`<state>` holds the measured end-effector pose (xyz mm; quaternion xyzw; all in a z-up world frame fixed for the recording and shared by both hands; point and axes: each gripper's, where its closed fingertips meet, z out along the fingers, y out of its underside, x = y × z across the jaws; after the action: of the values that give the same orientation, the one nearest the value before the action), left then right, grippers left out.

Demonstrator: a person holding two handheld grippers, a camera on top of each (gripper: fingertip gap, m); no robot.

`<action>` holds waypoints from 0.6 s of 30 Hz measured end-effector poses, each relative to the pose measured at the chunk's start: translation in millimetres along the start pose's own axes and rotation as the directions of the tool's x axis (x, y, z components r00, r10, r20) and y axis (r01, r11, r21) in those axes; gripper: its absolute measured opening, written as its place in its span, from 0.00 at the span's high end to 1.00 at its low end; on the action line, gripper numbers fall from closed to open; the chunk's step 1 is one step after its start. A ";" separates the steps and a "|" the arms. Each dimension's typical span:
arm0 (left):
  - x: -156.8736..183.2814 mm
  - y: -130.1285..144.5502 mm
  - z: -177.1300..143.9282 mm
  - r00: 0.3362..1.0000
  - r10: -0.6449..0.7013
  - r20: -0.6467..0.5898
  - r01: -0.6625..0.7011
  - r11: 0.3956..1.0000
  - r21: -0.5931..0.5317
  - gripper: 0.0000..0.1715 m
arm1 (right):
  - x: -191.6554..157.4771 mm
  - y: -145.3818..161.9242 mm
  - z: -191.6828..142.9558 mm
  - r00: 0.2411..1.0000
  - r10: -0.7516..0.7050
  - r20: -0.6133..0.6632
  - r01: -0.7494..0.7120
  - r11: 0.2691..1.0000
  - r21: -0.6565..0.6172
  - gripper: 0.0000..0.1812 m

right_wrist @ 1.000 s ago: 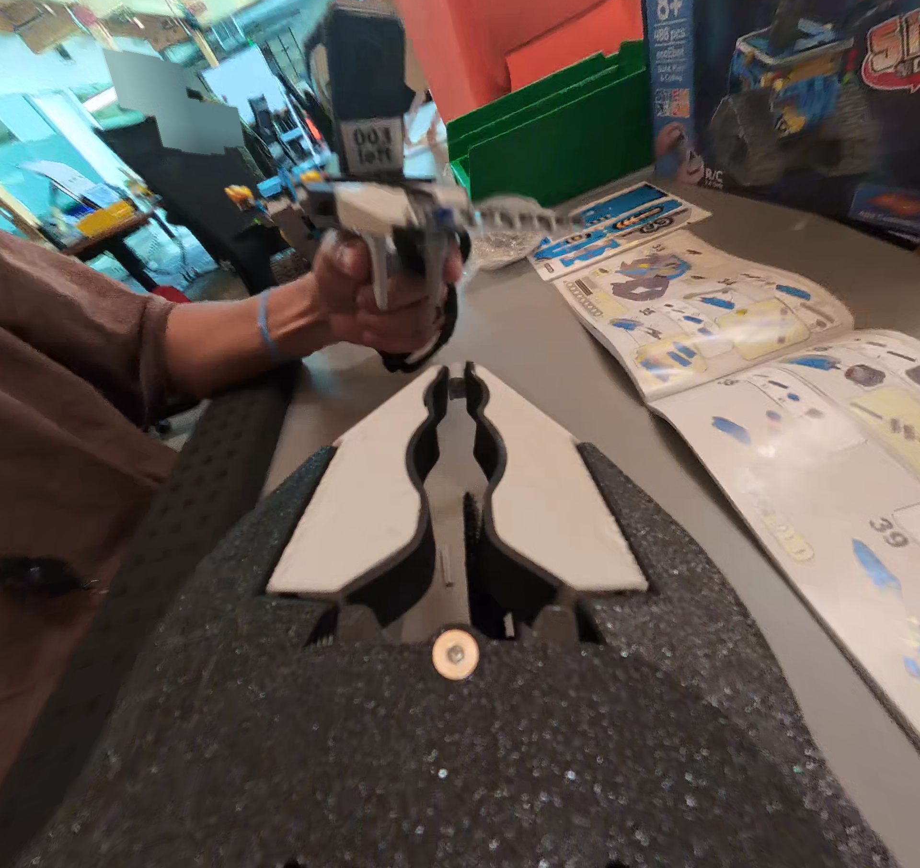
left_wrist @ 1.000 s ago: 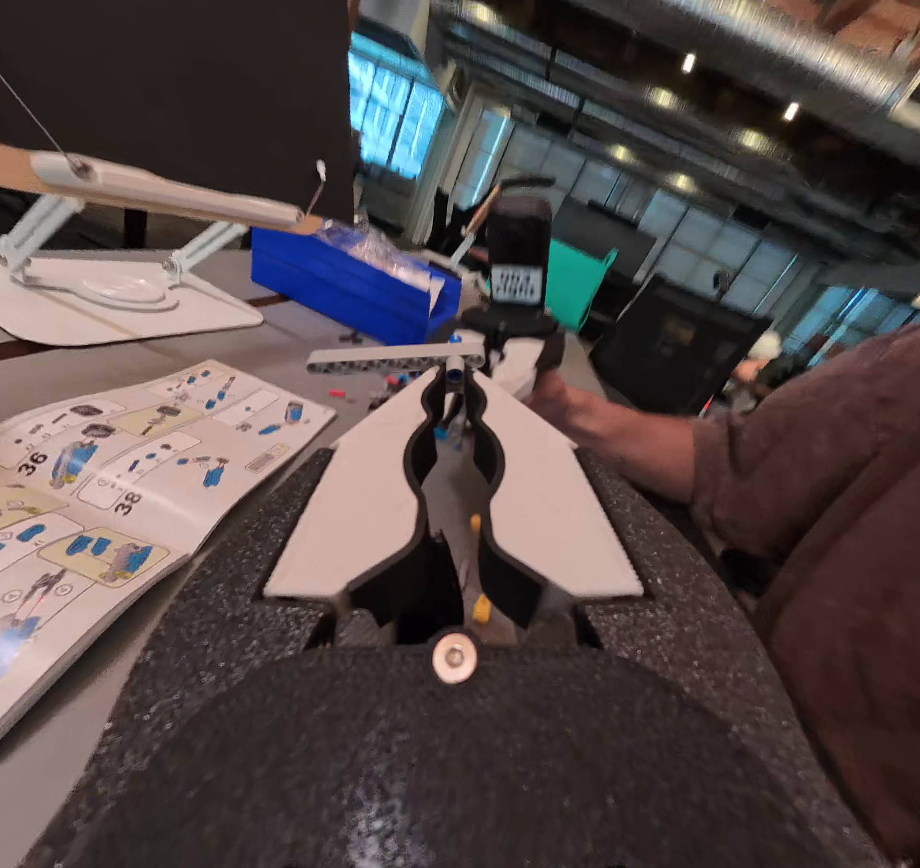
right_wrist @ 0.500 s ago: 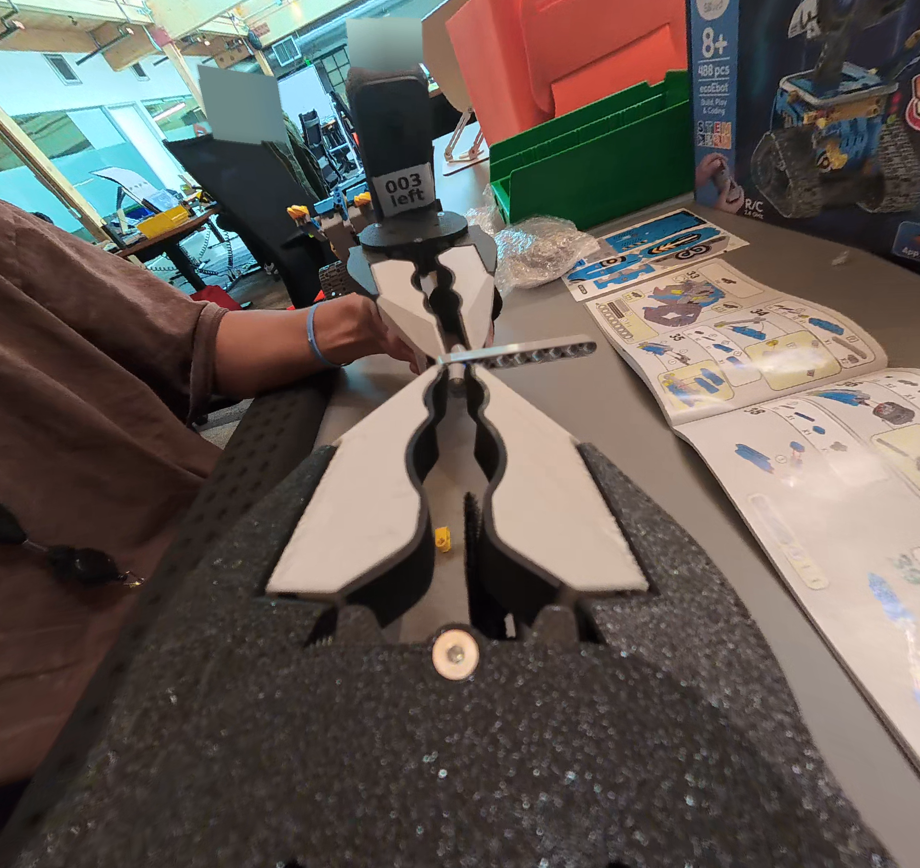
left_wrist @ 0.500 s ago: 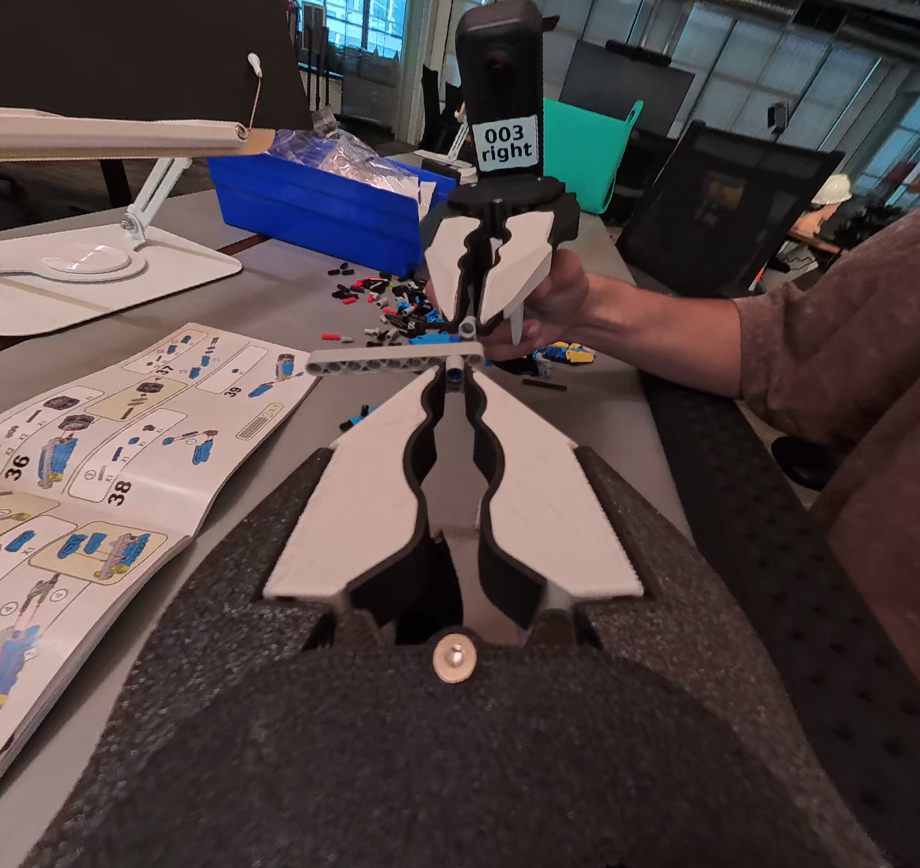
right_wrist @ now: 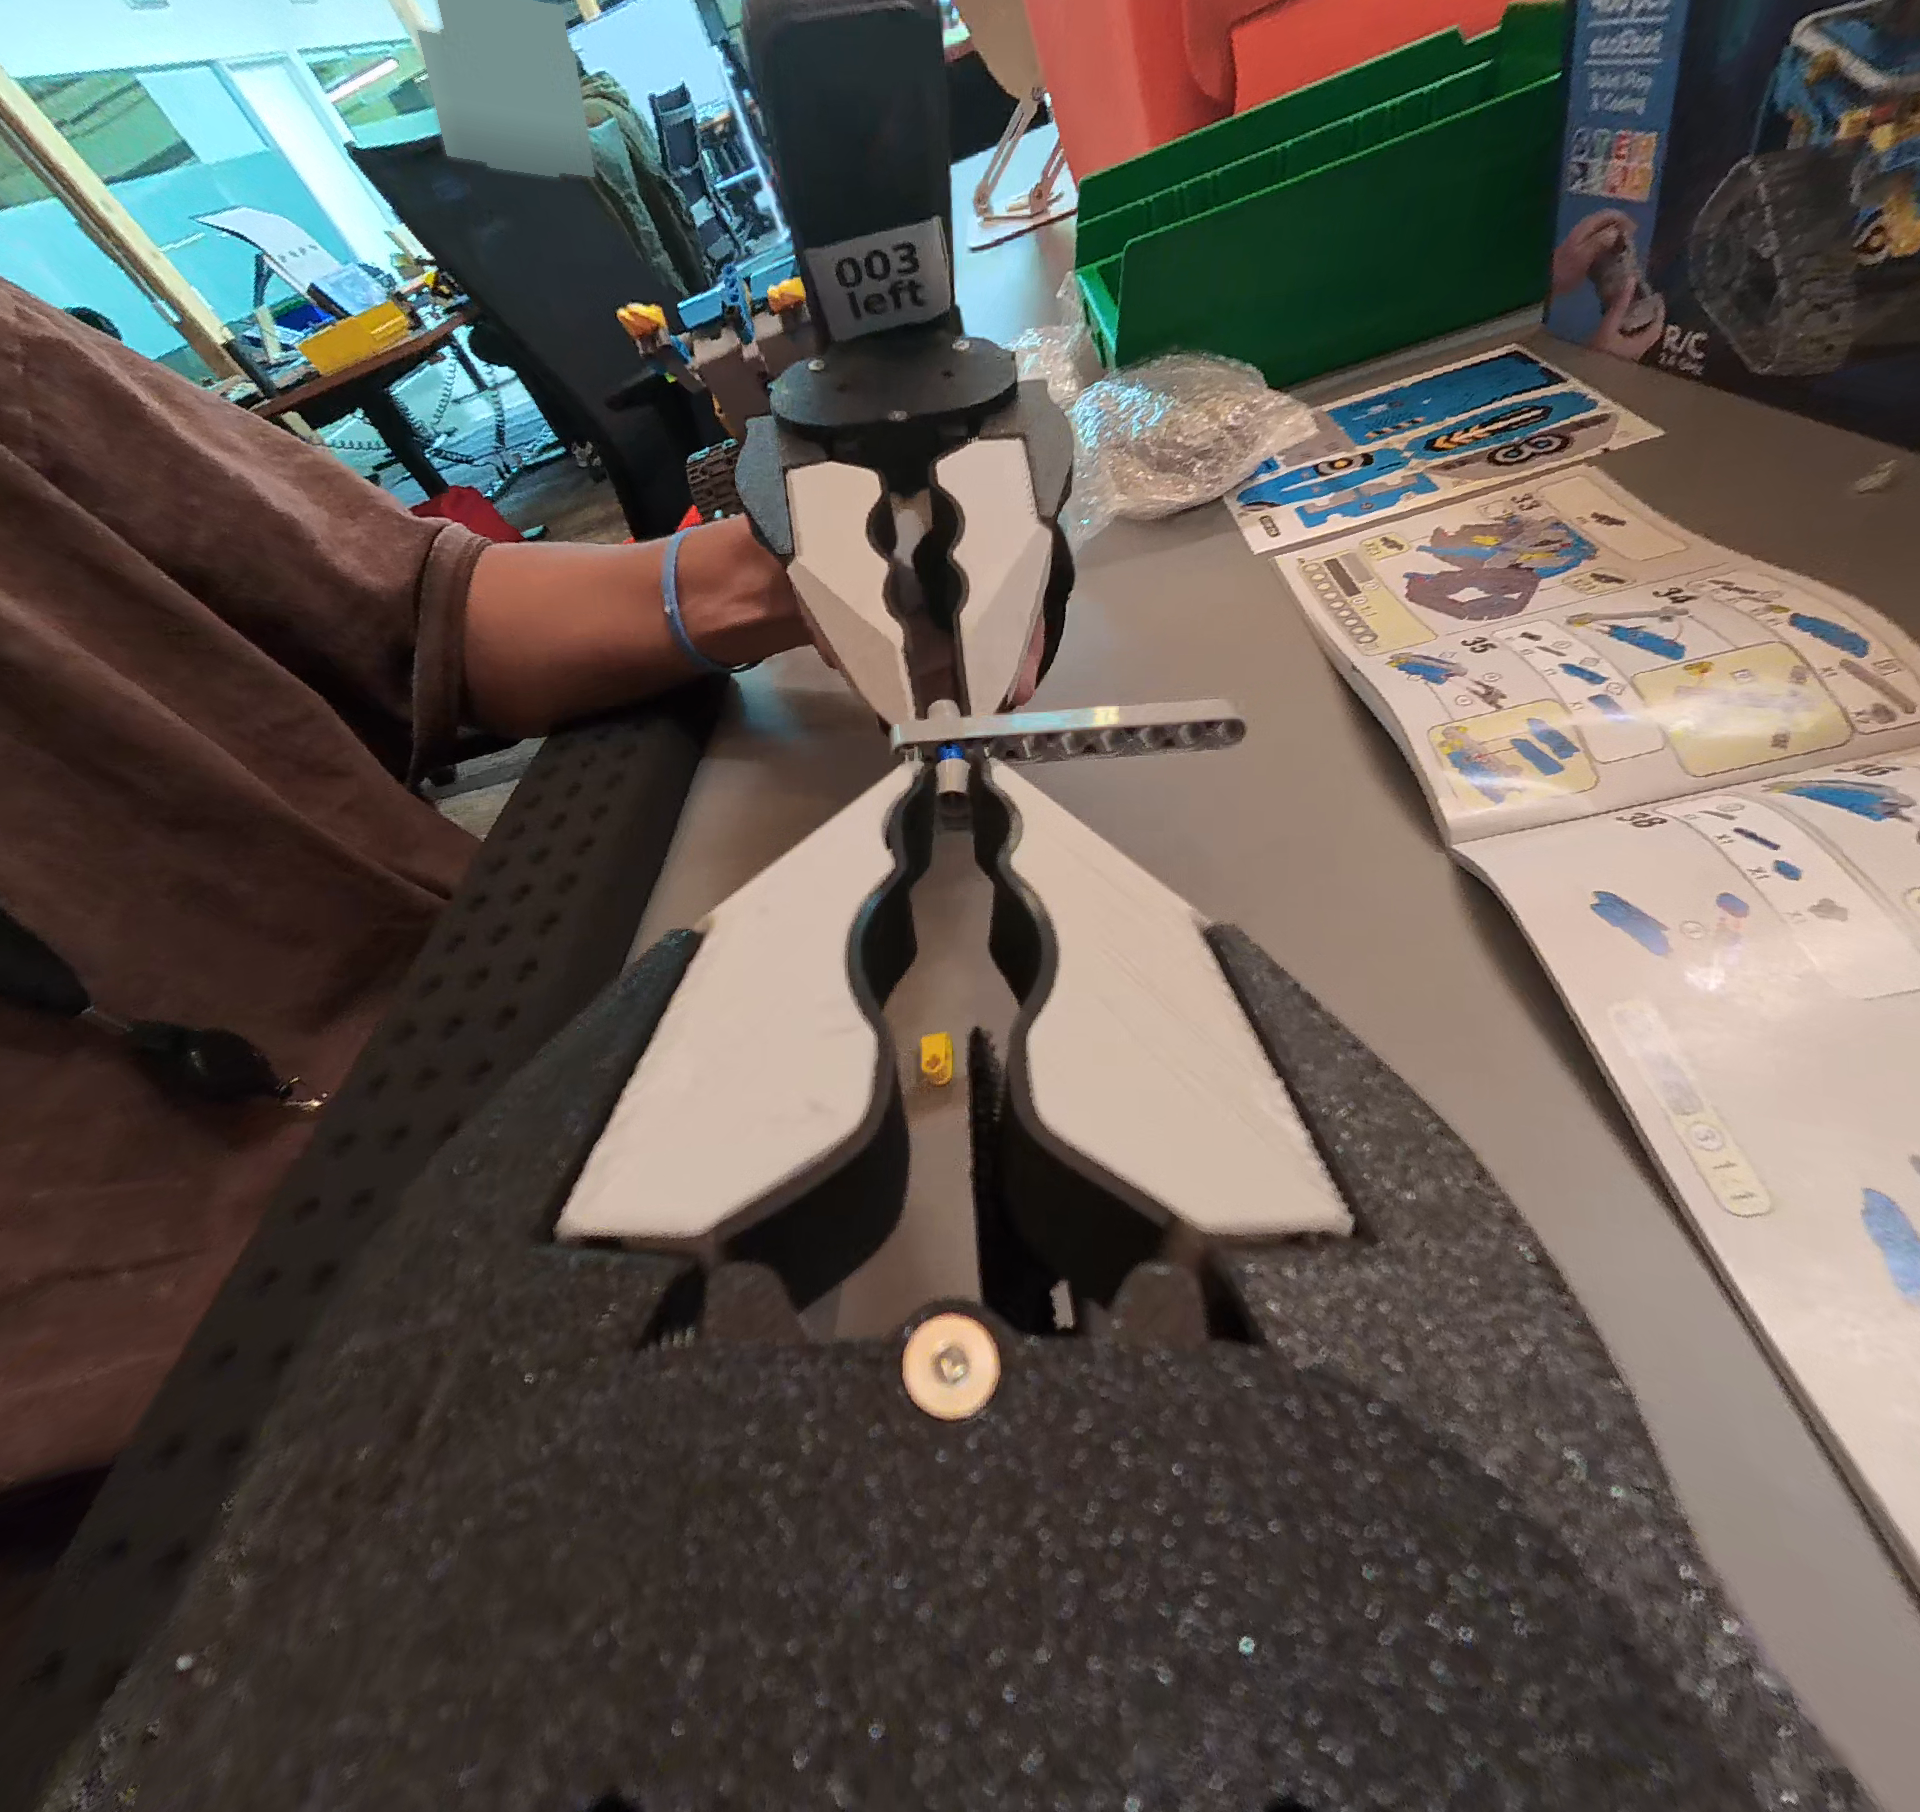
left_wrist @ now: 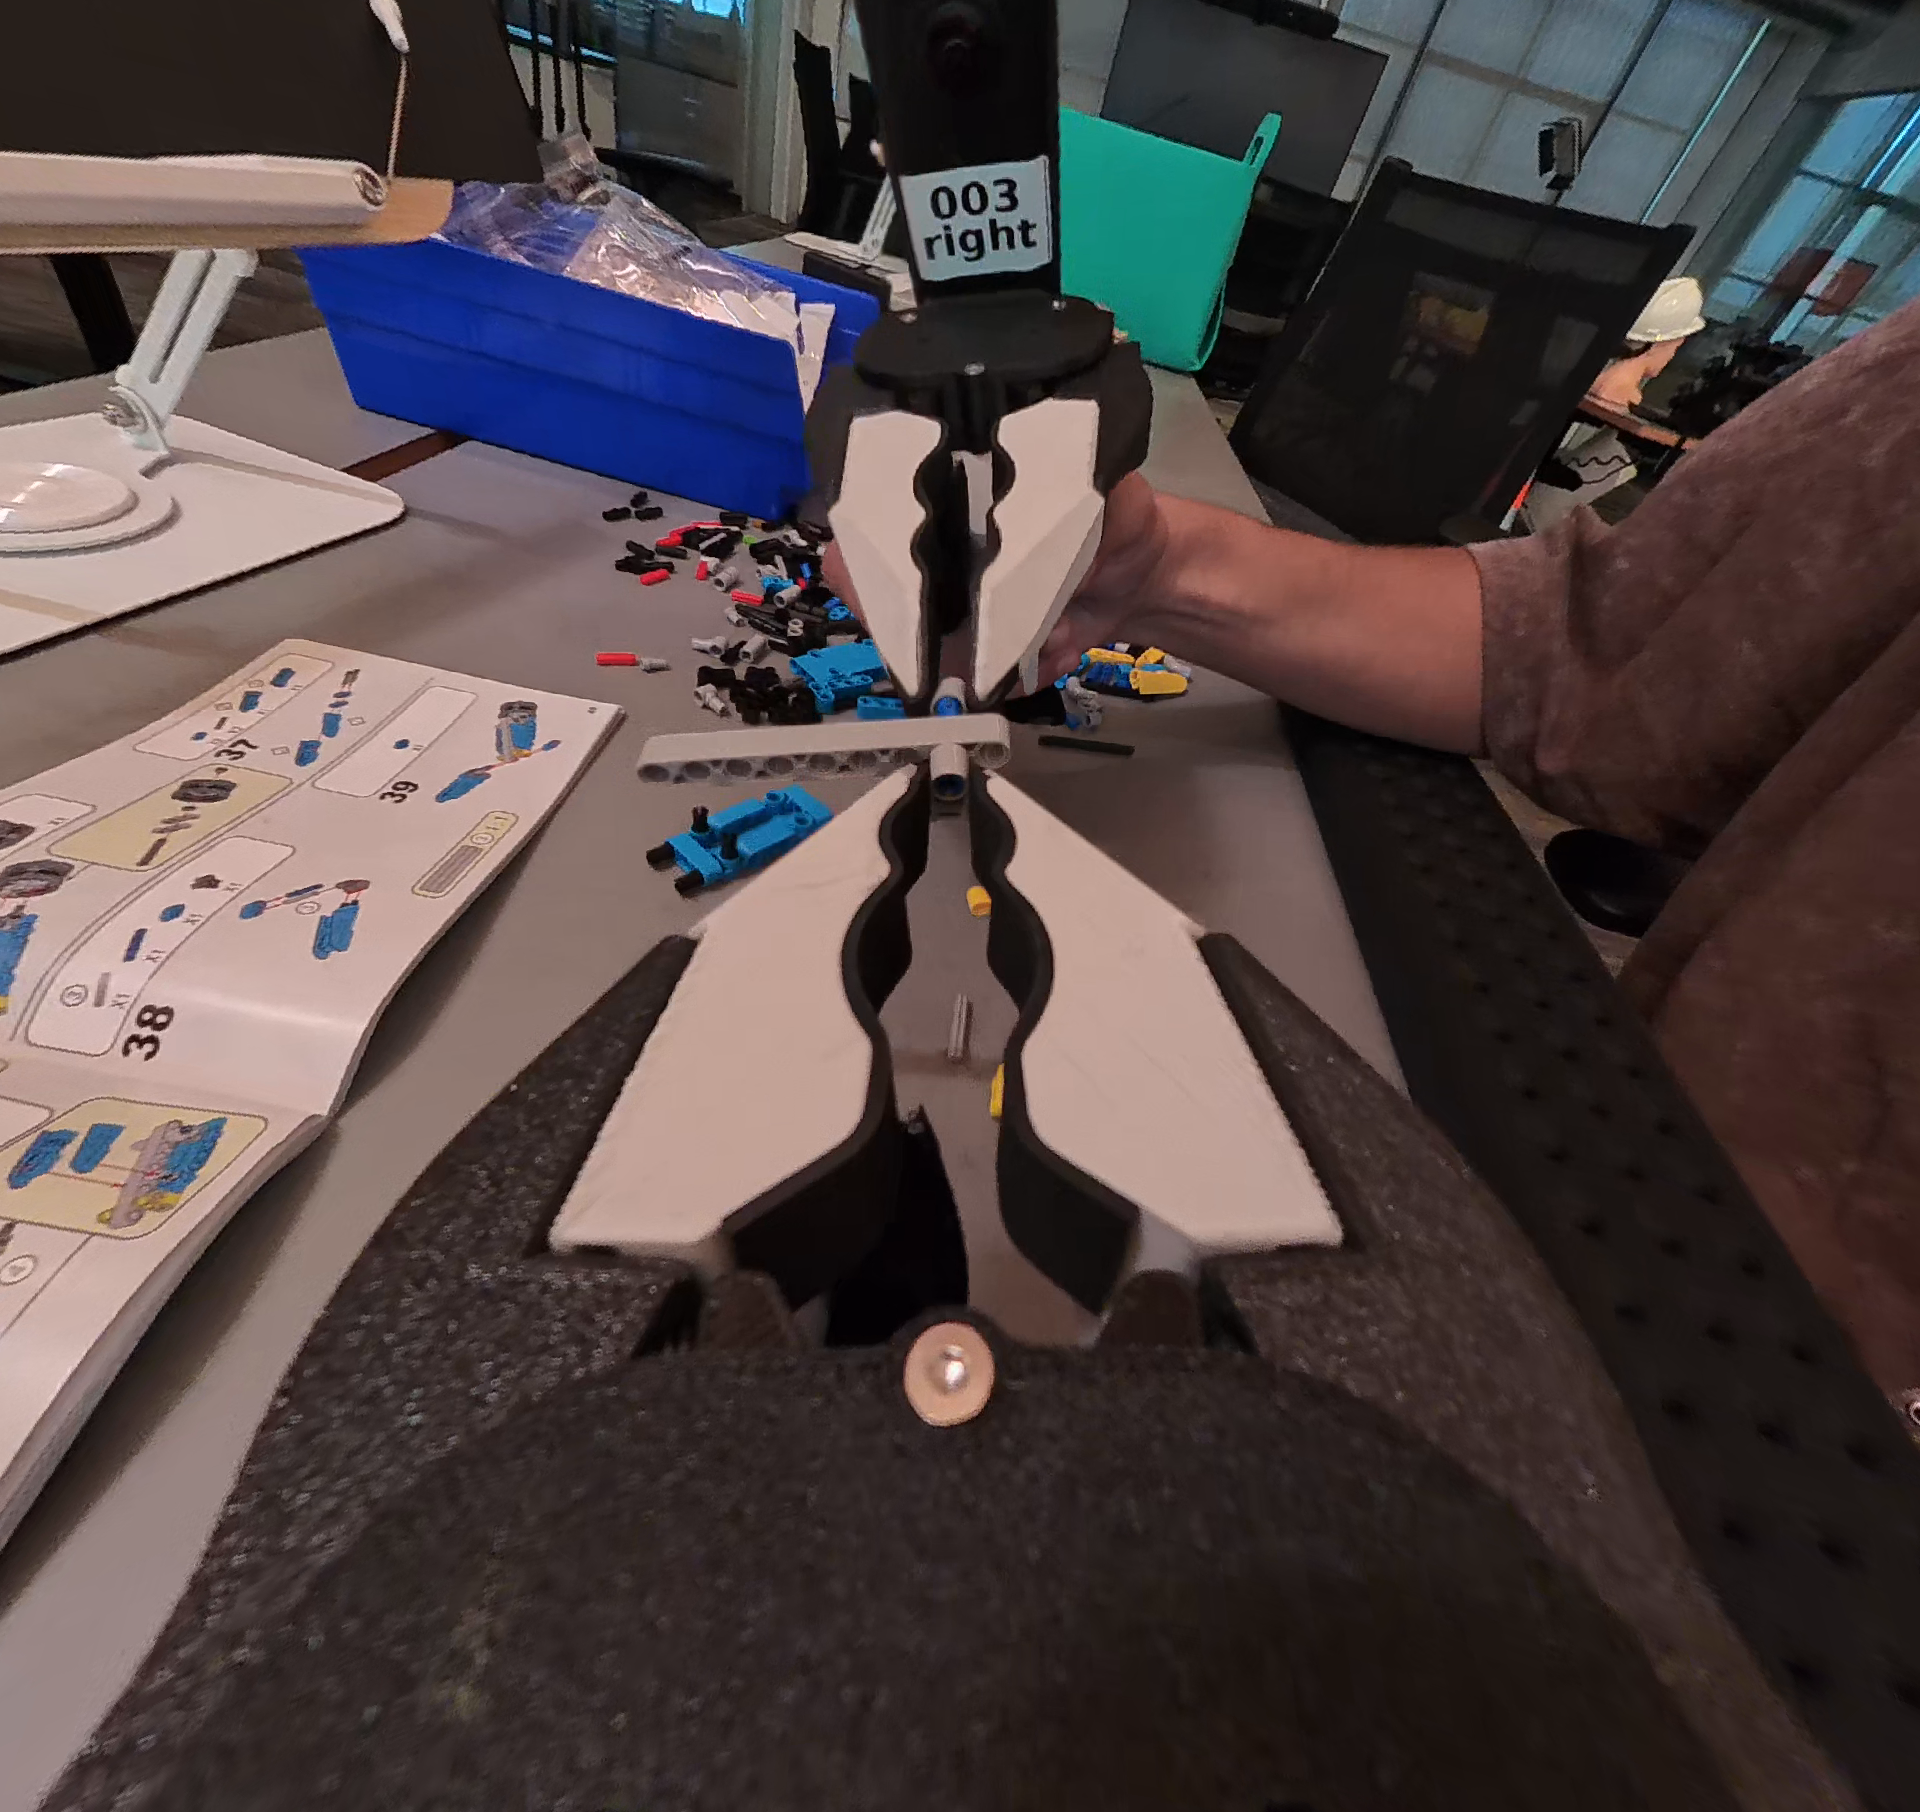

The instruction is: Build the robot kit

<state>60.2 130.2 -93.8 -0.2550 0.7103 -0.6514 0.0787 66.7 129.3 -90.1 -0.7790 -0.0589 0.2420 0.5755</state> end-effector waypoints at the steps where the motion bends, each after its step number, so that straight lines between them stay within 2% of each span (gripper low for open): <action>1: 0.3 1.4 0.3 1.000 0.004 0.000 -0.004 1.000 -0.009 0.97 | -0.4 1.6 0.4 1.000 0.006 0.007 -0.006 1.000 -0.007 0.97; 11: 2.6 35.7 11.2 0.998 0.067 -0.001 -0.066 0.980 -0.190 0.97 | 0.1 40.0 1.9 0.999 -0.032 0.018 0.035 0.973 -0.226 0.97; 14: 1.8 28.9 10.0 0.999 0.044 -0.005 -0.045 0.988 -0.148 0.97 | 0.3 31.6 0.6 0.998 0.023 0.052 -0.015 0.989 -0.147 0.97; 18: 2.9 37.4 10.2 0.999 0.051 -0.009 -0.052 0.981 -0.188 0.97 | -0.8 38.8 4.2 0.995 0.049 0.081 -0.035 0.986 -0.165 0.97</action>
<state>52.5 120.6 -130.7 -0.2414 0.7752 -0.5796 0.0697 56.9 119.8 -126.6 -0.8135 -0.0864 0.2815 0.5015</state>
